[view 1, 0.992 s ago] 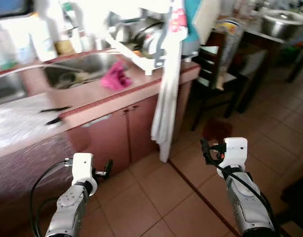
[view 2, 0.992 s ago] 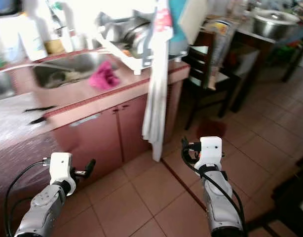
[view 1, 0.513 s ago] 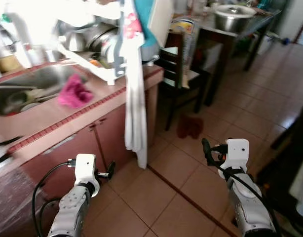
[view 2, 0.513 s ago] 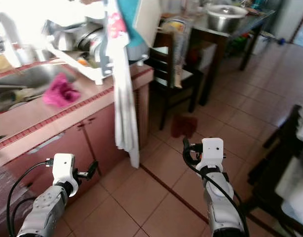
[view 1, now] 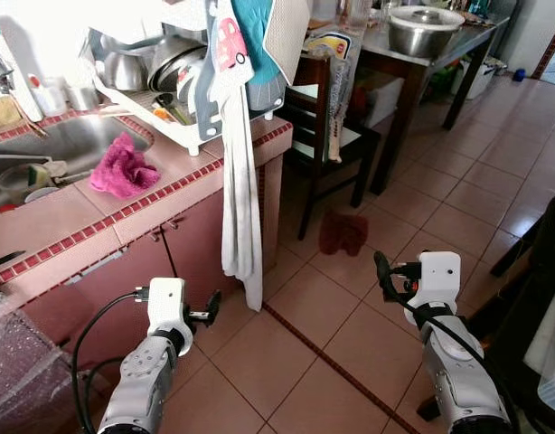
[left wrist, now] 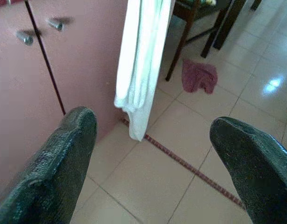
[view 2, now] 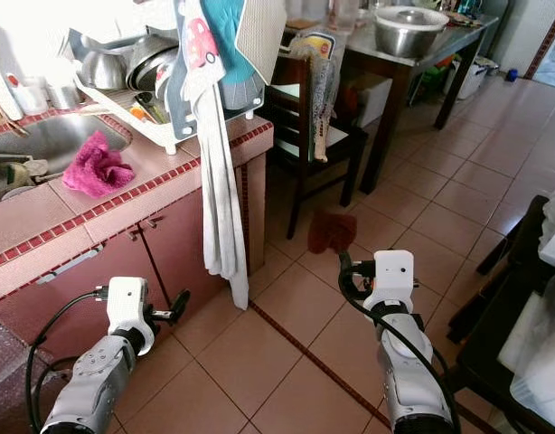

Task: Kitchen organization

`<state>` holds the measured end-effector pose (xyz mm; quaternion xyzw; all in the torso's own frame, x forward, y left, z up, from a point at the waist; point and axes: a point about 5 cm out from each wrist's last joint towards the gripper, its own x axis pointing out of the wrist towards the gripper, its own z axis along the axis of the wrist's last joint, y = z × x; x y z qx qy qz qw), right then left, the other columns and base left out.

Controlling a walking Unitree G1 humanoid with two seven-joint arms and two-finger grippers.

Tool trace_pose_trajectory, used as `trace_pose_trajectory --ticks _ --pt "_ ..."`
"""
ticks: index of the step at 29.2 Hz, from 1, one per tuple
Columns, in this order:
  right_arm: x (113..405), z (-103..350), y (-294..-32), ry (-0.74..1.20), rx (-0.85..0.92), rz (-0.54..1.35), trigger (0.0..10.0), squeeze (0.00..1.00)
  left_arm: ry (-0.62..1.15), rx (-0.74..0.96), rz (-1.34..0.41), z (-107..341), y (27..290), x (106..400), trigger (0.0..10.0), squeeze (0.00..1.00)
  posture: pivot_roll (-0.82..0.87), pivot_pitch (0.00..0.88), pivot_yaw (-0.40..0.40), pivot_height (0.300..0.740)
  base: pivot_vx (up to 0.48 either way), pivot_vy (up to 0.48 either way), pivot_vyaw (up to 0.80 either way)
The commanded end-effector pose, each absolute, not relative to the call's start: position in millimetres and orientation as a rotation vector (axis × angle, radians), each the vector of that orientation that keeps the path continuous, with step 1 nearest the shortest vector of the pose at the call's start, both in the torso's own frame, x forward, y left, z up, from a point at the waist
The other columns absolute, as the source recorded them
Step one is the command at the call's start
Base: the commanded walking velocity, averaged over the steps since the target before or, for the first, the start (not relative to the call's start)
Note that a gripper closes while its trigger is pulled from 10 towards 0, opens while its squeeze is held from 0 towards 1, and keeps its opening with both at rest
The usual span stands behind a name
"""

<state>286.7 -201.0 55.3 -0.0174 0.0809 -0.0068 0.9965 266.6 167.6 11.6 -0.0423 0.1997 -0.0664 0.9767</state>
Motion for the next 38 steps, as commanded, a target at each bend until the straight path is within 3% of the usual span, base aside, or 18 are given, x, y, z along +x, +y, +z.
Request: trace_pose_trajectory --ticks 1,4,11,20,29,36,38 --pt "286 46 -206 0.215 0.012 -0.053 10.0 0.0 0.406 -0.059 -0.134 12 169 271 10.0 0.0 0.03 0.0 -0.002 0.74 0.0 0.0 0.0" --pt "287 34 -208 0.278 0.092 -0.089 10.0 0.0 0.434 -0.029 -0.121 6 175 272 10.0 0.0 0.03 0.0 0.0 0.74 0.0 0.0 0.0" --pt "298 26 -204 0.334 0.085 -0.087 10.0 0.0 0.451 0.011 -0.086 10 192 286 10.0 0.0 0.05 0.0 0.009 0.74 0.0 0.0 0.0" --pt "314 24 -197 0.399 0.142 -0.099 10.0 0.0 0.552 0.084 -0.098 -1 189 291 10.0 0.0 0.04 0.0 0.019 0.74 0.0 0.0 0.0" --pt "260 -35 -192 0.701 0.101 -0.1 10.0 0.0 0.782 0.104 -0.005 -40 197 255 10.0 0.0 0.04 0.0 -0.002 0.74 0.0 0.0 0.0" --pt "234 -55 -190 0.806 0.051 -0.083 10.0 0.0 0.908 0.136 -0.008 -58 203 228 10.0 0.0 0.01 0.0 0.018 0.74 0.0 0.0 0.0" --pt "220 -64 -191 0.848 0.068 -0.09 10.0 0.0 0.913 0.024 0.063 -59 203 227 10.0 0.0 0.0 0.0 0.01 0.74 0.0 0.0 0.0"
